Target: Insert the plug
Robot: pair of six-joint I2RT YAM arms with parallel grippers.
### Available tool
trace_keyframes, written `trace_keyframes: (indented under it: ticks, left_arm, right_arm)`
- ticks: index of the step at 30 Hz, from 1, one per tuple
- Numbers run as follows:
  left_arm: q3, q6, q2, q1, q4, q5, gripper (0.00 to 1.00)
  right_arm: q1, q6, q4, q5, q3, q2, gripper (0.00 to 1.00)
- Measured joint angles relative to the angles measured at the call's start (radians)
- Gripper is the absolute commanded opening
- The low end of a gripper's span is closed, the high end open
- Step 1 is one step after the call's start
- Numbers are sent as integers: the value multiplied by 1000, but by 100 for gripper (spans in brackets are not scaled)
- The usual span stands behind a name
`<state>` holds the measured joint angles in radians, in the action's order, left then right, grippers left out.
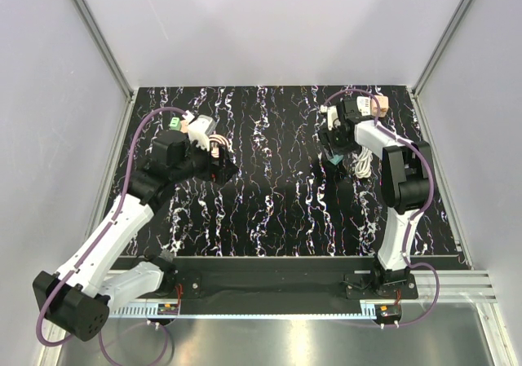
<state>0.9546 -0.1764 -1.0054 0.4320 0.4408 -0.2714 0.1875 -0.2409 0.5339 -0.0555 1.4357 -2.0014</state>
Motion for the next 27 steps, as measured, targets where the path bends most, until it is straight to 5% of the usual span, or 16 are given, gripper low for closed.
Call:
trace_keyframes:
  ticks: [17, 20, 25, 27]
  left_arm:
    - [0, -20, -35, 0, -5, 4, 89]
    - [0, -28, -51, 0, -8, 0, 89]
    - [0, -42, -71, 0, -10, -14, 89]
    - [1, -55, -81, 0, -11, -28, 85]
  right_arm:
    - [0, -68, -88, -83, -60, 0, 68]
    - [0, -80, -70, -100, -64, -1, 57]
    - [2, -79, -64, -126, -64, 1, 13]
    - [15, -67, -57, -126, -64, 9, 4]
